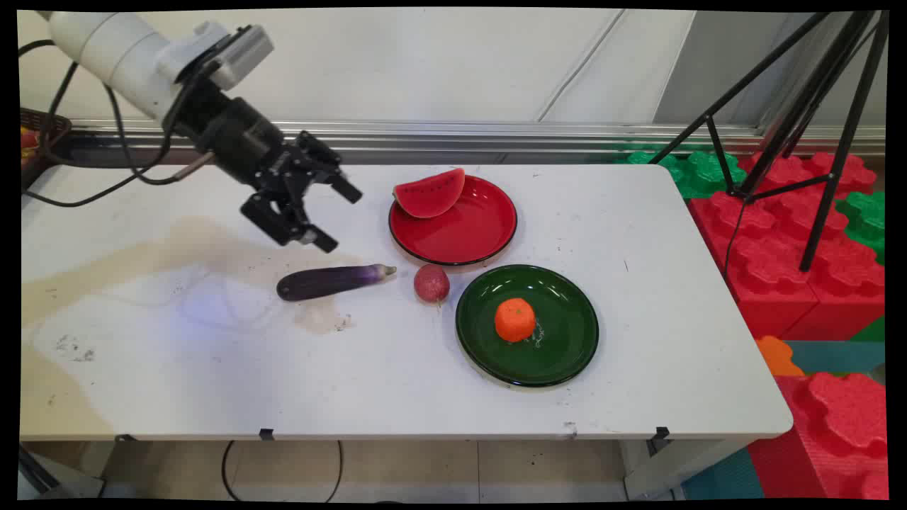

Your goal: Pick up the mandarin from the green plate

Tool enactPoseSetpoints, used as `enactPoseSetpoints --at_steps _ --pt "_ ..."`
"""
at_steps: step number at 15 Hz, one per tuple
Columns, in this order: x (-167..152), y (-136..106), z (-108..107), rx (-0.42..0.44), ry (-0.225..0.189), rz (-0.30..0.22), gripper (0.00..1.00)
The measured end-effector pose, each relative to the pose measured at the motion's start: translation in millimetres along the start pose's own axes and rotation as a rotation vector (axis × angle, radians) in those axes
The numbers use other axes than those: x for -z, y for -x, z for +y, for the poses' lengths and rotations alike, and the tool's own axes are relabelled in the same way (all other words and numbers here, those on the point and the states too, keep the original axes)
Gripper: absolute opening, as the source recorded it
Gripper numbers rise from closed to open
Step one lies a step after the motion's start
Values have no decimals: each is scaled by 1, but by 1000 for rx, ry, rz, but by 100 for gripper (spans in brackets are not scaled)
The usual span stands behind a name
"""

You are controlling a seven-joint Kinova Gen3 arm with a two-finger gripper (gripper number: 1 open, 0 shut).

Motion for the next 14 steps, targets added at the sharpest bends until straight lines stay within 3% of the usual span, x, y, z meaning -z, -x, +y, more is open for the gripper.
enactPoseSetpoints --at_steps 6,14 --pt "-47 -43 -3 -38 0 14 100" --pt "-129 -77 -11 -55 -5 -55 100"
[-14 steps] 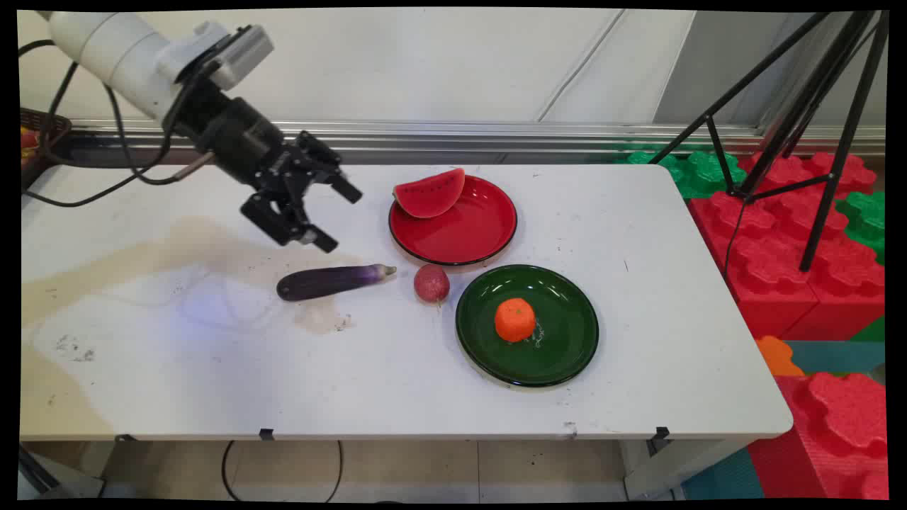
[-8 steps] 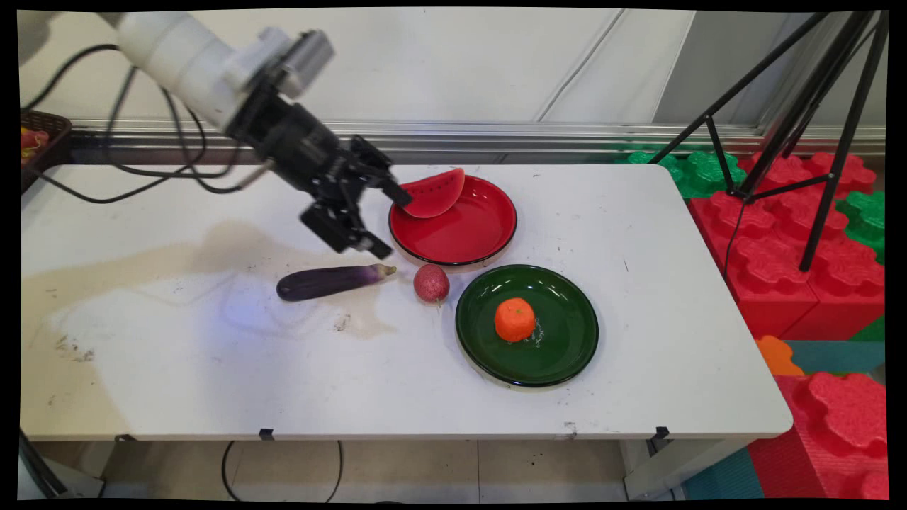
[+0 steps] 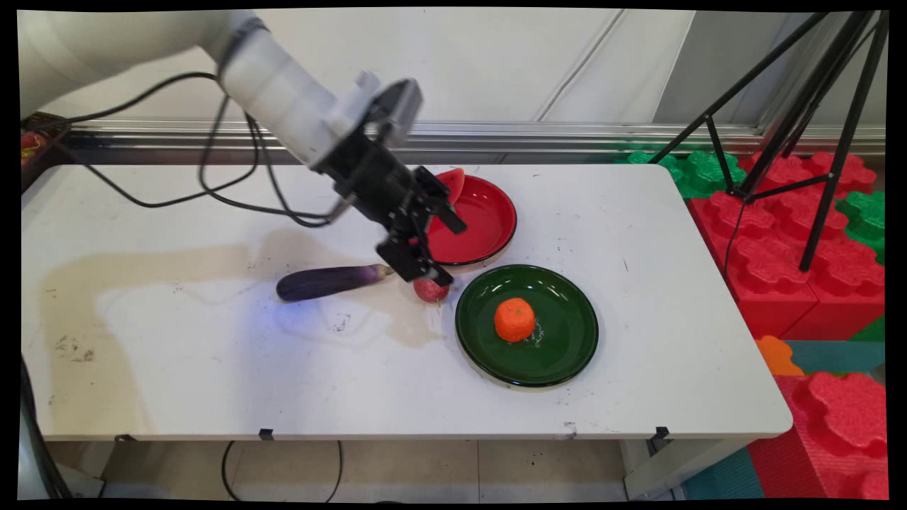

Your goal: Pick up the mandarin from the green plate

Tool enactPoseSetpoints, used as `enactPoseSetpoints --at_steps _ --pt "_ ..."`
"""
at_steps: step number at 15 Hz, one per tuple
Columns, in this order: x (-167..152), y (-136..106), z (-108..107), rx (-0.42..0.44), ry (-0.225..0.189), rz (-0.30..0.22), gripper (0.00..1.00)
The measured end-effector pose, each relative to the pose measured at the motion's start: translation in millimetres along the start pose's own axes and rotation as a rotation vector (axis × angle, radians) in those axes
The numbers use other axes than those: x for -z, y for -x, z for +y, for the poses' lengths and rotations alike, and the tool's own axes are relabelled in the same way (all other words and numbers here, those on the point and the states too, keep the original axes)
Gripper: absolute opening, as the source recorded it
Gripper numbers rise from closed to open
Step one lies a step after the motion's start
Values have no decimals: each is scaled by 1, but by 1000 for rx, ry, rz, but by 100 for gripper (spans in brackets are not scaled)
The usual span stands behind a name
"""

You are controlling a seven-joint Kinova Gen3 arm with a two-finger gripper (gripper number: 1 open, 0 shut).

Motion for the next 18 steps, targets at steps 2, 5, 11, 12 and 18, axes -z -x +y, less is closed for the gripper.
enactPoseSetpoints --at_steps 2,5,11,12,18 --pt "-17 -5 -3 -4 -2 -21 100" --pt "-49 -11 -8 -8 0 -62 100" --pt "-94 -12 -14 -19 13 -131 100" --pt "-101 -11 -14 -22 15 -141 100" --pt "-131 -4 -17 -36 25 -194 100"
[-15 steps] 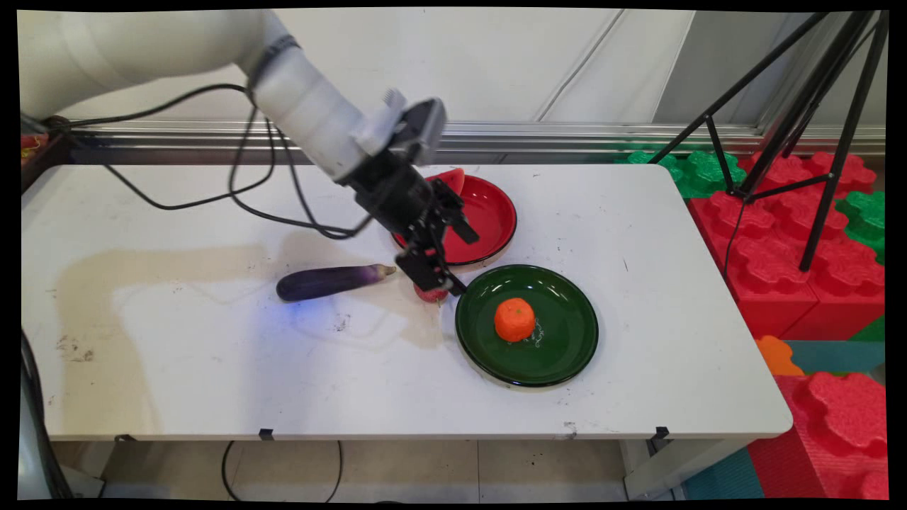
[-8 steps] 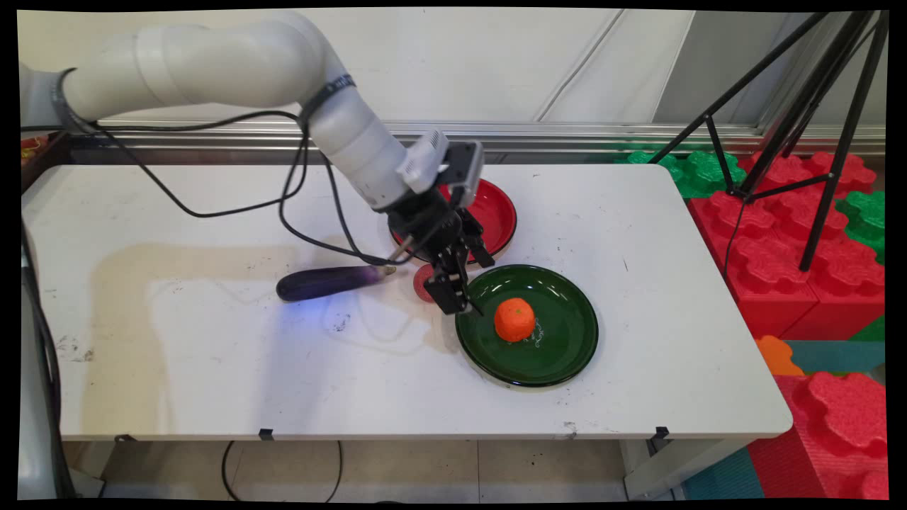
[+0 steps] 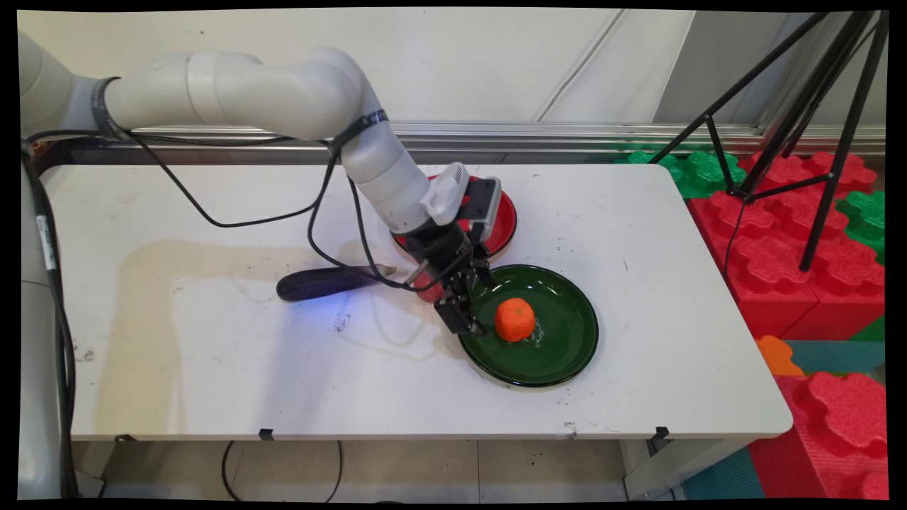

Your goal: Pick up the mandarin from the green plate

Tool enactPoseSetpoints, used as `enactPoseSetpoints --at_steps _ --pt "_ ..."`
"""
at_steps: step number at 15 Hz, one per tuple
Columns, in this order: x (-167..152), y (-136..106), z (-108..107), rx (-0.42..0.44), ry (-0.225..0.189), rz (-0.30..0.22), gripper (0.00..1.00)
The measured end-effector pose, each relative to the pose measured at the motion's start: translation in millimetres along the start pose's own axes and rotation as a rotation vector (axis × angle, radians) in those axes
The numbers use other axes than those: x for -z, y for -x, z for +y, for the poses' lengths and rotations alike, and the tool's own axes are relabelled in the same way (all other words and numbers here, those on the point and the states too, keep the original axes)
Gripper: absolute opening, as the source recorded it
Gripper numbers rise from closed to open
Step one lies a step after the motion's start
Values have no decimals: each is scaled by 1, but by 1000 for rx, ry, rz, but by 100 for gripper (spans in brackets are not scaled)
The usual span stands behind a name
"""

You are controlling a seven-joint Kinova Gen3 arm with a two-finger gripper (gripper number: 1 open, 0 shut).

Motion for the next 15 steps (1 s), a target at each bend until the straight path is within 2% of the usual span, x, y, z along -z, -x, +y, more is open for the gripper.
enactPoseSetpoints --at_steps 6,15 --pt "-21 -4 -3 -8 -8 -22 100" --pt "-42 -15 -9 0 -28 -17 100"
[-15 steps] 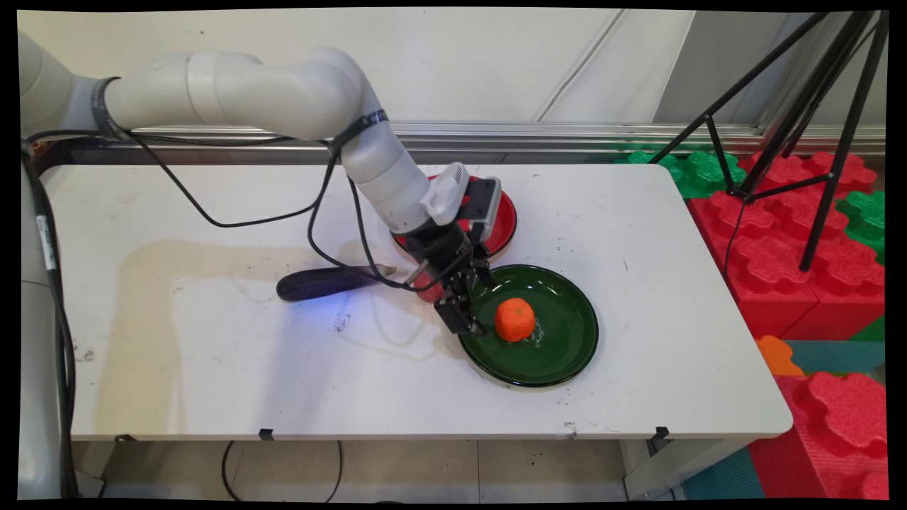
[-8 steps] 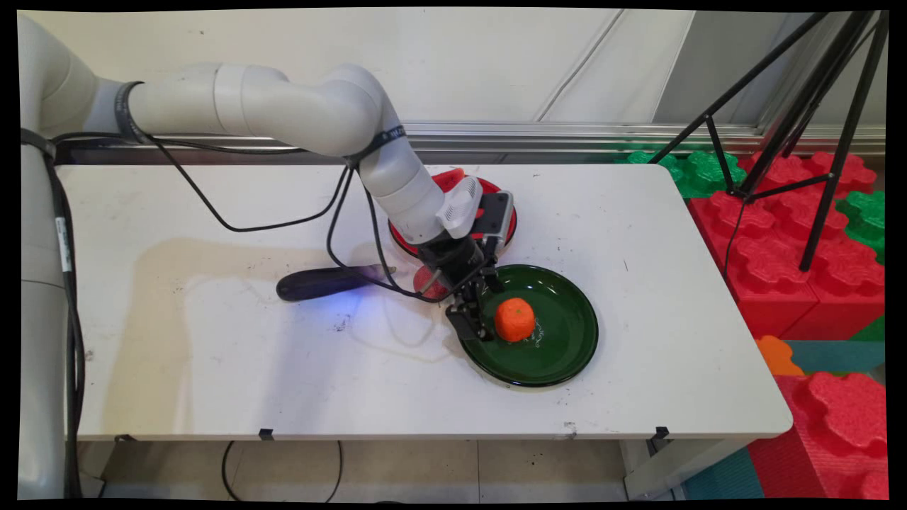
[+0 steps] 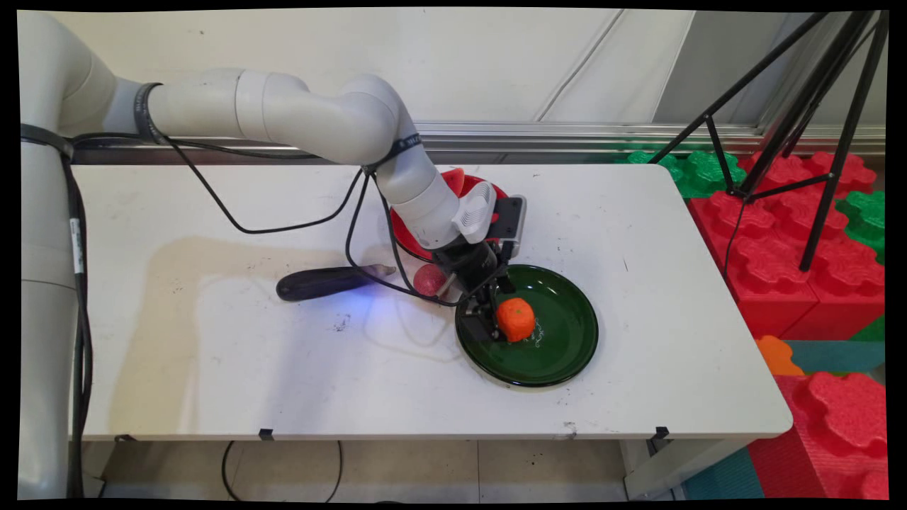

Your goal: Pick up the mandarin from the green plate, then place the picked object on the table

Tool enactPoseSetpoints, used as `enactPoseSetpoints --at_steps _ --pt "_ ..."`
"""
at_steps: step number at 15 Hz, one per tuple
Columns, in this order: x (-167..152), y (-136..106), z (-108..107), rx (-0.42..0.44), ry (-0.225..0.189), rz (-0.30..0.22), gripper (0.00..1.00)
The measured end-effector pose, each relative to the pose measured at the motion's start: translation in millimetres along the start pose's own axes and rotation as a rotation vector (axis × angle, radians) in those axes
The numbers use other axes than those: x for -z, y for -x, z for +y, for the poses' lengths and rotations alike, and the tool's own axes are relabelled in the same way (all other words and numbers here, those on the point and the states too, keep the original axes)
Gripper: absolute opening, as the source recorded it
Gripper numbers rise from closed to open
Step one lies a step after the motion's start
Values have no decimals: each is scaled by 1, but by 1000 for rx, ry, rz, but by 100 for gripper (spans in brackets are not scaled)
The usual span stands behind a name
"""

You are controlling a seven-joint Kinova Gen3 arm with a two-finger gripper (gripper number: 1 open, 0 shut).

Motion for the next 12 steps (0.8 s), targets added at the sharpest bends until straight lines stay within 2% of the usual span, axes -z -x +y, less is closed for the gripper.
enactPoseSetpoints --at_steps 4,5,12 --pt "-4 -3 -1 6 -2 4 100" --pt "-4 -4 -1 7 -2 5 0" --pt "-5 -7 -3 15 -1 9 0"
